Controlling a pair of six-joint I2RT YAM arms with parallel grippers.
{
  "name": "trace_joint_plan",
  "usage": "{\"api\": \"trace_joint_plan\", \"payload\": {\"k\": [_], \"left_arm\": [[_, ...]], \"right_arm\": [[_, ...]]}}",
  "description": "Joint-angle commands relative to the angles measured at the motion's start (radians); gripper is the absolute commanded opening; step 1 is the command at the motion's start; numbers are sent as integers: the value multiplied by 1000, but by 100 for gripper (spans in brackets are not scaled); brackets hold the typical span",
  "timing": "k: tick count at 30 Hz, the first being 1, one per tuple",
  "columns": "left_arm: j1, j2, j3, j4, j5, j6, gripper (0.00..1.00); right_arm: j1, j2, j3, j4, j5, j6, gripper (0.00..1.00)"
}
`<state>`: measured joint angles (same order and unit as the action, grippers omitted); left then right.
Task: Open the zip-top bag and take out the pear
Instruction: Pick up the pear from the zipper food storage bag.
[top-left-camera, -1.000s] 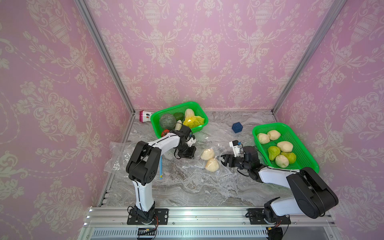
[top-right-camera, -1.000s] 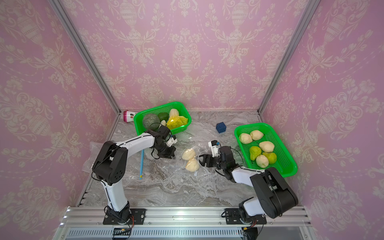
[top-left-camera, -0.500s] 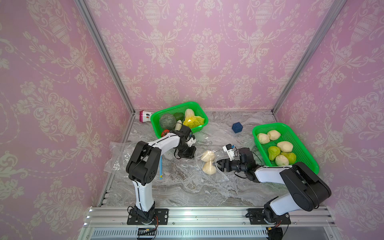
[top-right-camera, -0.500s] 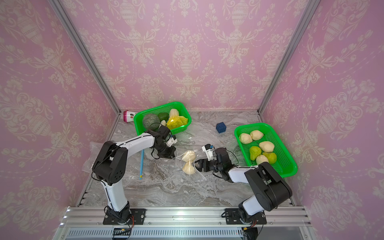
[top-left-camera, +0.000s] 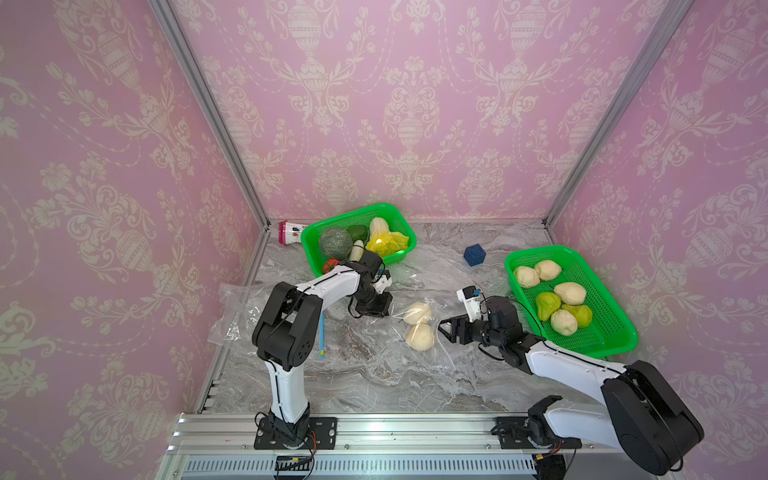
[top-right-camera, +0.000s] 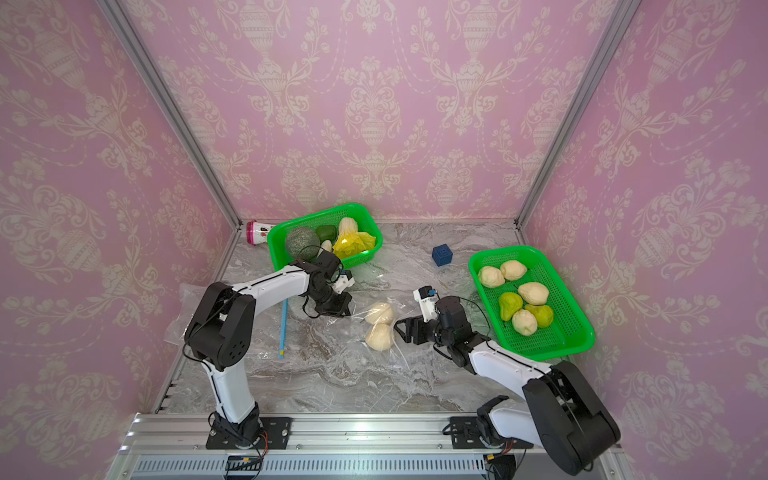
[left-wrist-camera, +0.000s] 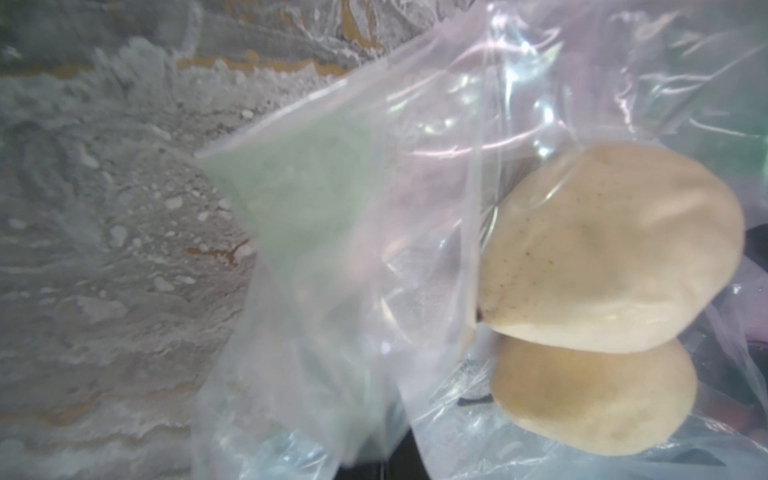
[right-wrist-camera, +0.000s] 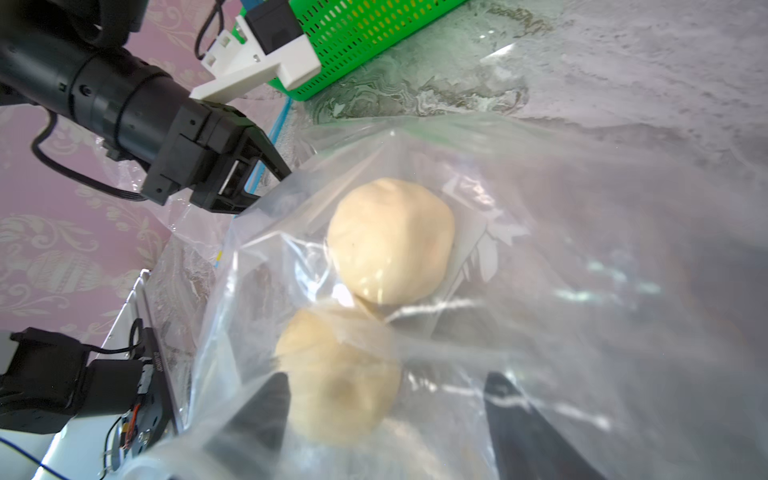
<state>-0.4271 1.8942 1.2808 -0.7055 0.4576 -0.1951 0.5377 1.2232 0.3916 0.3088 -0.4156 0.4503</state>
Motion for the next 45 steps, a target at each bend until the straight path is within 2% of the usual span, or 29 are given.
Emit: {"api": "trace_joint_plan", "payload": {"k": [1,3,9,15,22,27,32,41,45], "left_arm": [[7,11,20,-25,-19,22,0],[7,10,20,-22,-19,21,0],[7,8,17,-22,-26,22,0],[7,14,18,-22,-27,22,0],[7,13,19,-25,-30,25,0],[7,18,20,-25,-27,26,0],[7,20,20,-21,-22,22,0],[5,16,18,-22,-21,23,0],[4,18,18,-22,-17,23,0]], "right_arm": [[-5,-28,17,-140,177,7,66],[-3,-19,2,-118,178,26,59],[23,66,-15,-10,169,17,54],[126,157,21,64,265,-62,73],[168,126,-22,244,200,-41,82],[170,125,-32,324,85,14,84],[192,214,12,333,9,28,86],[260,345,112,243,47,-29,87],[300,394,178,152,109,-62,88]]}}
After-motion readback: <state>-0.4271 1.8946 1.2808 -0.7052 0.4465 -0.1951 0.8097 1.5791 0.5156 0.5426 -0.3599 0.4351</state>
